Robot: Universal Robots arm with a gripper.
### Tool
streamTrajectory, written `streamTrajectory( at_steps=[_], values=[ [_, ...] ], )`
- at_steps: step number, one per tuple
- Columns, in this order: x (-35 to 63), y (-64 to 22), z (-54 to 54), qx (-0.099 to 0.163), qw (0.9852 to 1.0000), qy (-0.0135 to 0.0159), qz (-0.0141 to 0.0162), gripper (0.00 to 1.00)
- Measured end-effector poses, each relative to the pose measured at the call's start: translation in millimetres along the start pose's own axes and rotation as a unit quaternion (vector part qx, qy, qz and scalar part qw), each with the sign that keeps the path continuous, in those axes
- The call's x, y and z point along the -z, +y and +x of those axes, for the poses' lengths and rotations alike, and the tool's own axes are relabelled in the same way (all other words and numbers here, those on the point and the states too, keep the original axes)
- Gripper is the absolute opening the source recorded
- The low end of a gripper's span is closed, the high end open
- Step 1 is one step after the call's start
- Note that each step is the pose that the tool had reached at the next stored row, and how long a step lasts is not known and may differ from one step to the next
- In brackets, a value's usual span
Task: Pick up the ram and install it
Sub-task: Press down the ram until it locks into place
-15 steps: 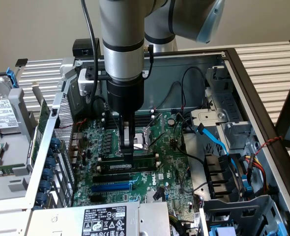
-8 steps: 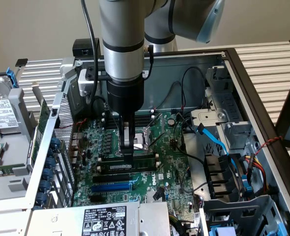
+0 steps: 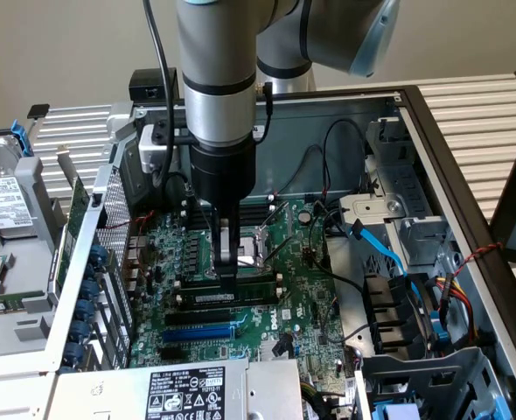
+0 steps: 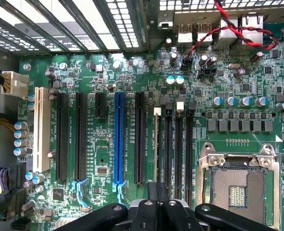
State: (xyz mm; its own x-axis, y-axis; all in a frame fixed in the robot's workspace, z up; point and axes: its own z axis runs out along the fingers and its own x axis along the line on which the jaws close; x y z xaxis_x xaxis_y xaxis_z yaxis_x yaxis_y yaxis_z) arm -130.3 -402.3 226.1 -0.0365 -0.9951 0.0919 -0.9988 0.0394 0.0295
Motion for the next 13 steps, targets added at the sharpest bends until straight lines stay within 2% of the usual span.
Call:
streamTrajectory(
  at_steps=[4,8,13],
  values=[
    [1.8,0.4,0.0,0.000,1.0000,-0.0008,0.0002,0.10],
    [10.8,0.7,1.0,0.000,1.0000,-0.0002,0.0000,0.10],
    [15.8,0.8,1.5,0.000,1.0000,-0.0001,0.0000,0.10]
  ],
)
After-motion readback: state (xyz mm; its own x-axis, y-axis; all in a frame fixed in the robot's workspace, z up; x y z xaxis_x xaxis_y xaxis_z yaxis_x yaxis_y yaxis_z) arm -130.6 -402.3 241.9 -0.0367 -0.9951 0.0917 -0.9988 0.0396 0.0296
